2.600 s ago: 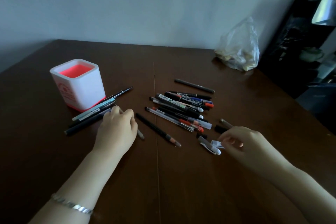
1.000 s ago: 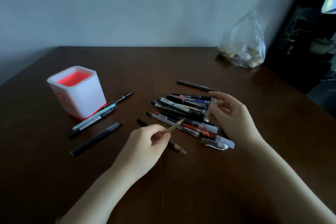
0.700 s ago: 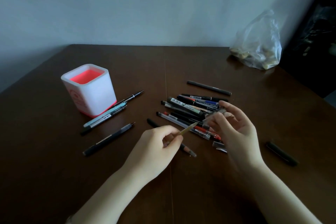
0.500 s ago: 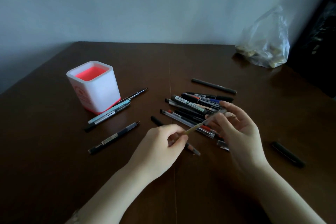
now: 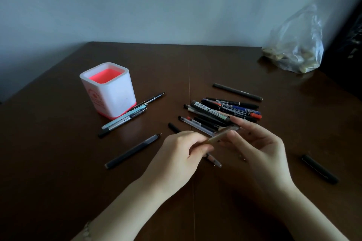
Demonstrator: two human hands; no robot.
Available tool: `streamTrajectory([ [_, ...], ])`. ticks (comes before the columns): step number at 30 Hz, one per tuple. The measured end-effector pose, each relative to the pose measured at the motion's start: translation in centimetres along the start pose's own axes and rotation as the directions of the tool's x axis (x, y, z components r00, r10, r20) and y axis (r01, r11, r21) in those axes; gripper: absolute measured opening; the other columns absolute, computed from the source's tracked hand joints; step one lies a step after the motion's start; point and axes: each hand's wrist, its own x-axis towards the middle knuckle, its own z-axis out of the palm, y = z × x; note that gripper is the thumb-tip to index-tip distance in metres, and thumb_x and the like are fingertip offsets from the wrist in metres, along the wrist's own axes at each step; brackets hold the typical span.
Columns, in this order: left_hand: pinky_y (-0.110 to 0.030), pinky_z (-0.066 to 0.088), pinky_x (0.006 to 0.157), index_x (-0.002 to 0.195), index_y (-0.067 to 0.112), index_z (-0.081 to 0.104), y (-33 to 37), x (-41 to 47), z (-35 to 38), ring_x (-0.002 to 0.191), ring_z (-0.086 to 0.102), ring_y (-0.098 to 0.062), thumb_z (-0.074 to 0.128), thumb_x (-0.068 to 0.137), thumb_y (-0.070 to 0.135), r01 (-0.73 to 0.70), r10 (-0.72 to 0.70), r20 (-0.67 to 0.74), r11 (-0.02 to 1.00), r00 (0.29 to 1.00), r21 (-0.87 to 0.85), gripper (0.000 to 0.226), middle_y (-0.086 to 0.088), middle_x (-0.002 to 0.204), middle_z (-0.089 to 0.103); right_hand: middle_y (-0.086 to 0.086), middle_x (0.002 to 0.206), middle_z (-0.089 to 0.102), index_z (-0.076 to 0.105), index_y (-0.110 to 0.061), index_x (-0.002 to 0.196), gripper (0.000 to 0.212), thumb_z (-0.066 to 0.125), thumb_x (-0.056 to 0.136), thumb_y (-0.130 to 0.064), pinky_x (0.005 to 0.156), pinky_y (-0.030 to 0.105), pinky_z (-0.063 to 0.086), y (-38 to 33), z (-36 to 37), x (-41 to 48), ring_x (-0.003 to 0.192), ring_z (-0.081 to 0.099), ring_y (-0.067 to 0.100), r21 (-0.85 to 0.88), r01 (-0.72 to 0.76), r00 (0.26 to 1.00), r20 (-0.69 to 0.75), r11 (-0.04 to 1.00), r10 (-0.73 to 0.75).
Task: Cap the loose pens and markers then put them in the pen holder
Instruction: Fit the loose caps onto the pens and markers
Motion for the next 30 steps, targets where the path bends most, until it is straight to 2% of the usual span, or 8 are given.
streamTrajectory([
  [3,-0.013,0.047,0.075,0.107,0.013,0.066,0.6,0.3,-0.7,0.082,0.059,0.002,0.059,0.086,0.017,0.024,-0.025,0.019,0.998,1.0,0.055,0.022,0.012,0.089,0.064,0.003,0.078,0.073,0.067,-0.019,0.086,0.023,0.064,0.063,-0.015,0.058,0.017,0.054,-0.8,-0.2,0.2,0.069,0.071,0.013,0.002,0.039,0.999,0.031,0.999,-0.039],
  [7,-0.036,0.045,0.091,0.128,0.018,0.045,-0.2,0.8,-3.3,0.108,0.054,-0.018,0.061,0.083,0.033,0.236,-0.193,-0.137,0.826,0.972,0.512,0.05,-0.001,0.118,0.058,-0.007,0.072,0.073,0.064,-0.018,0.083,0.016,0.066,0.071,-0.008,0.059,0.015,0.055,-1.2,-1.9,1.5,0.067,0.07,0.008,-0.011,0.088,0.981,-0.175,0.996,-0.089],
  [10,-0.035,0.047,0.086,0.122,0.02,0.042,-0.9,0.9,-5.1,0.109,0.051,-0.021,0.06,0.082,0.044,0.474,-0.64,-0.022,0.546,0.768,0.691,0.05,-0.004,0.122,0.05,-0.012,0.069,0.072,0.064,-0.025,0.079,0.017,0.069,0.076,-0.009,0.062,0.019,0.057,-0.6,-3.7,2.7,0.066,0.069,0.005,-0.037,0.049,0.939,-0.339,0.998,-0.058],
  [12,-0.035,0.049,0.085,0.119,0.016,0.045,-1.6,1.2,-5.3,0.104,0.054,-0.022,0.06,0.084,0.041,0.458,-0.766,0.056,0.439,0.64,0.773,0.046,-0.006,0.117,0.051,-0.009,0.068,0.072,0.064,-0.026,0.079,0.017,0.069,0.077,-0.01,0.061,0.017,0.056,0.0,-4.2,3.2,0.065,0.068,0.004,-0.029,0.019,0.931,-0.364,0.999,-0.028],
  [14,-0.035,0.05,0.085,0.118,0.014,0.049,-2.1,1.5,-5.0,0.099,0.057,-0.021,0.056,0.088,0.033,0.427,-0.79,0.076,0.406,0.609,0.808,0.037,-0.007,0.111,0.056,-0.006,0.071,0.07,0.064,-0.025,0.082,0.015,0.069,0.078,-0.012,0.055,0.012,0.053,0.4,-4.0,3.5,0.062,0.067,0.003,-0.145,-0.009,0.932,-0.36,0.989,-0.045],
  [18,-0.032,0.05,0.075,0.112,0.013,0.043,-1.8,1.5,-3.8,0.091,0.057,-0.019,0.048,0.093,0.025,0.432,-0.647,-0.026,0.479,0.762,0.764,0.023,-0.007,0.103,0.056,-0.008,0.082,0.066,0.063,-0.021,0.091,0.015,0.07,0.077,-0.017,0.056,0.012,0.047,1.0,-3.4,4.1,0.073,0.063,0.003,-0.478,-0.039,0.955,-0.277,0.878,-0.108],
  [22,-0.019,0.042,0.057,0.108,0.019,0.04,-0.2,0.9,-2.7,0.072,0.054,-0.008,0.037,0.096,0.028,0.238,-0.239,-0.083,0.746,0.967,0.621,0.015,0.004,0.088,0.054,-0.008,0.079,0.064,0.066,-0.02,0.092,0.013,0.068,0.08,-0.017,0.062,0.014,0.046,1.2,-3.4,5.2,0.073,0.059,0.001,-0.668,0.001,0.979,-0.151,0.745,-0.136],
  [30,-0.012,0.041,0.06,0.105,0.023,0.055,0.6,-0.3,0.0,0.08,0.058,-0.004,0.048,0.091,0.031,0.091,-0.097,0.005,0.953,0.995,0.289,0.017,0.011,0.093,0.061,-0.016,0.079,0.06,0.068,-0.028,0.085,0.008,0.066,0.081,-0.022,0.058,0.013,0.038,-2.7,-7.6,3.9,0.073,0.053,-0.001,-0.849,0.049,0.993,-0.014,0.526,-0.114],
])
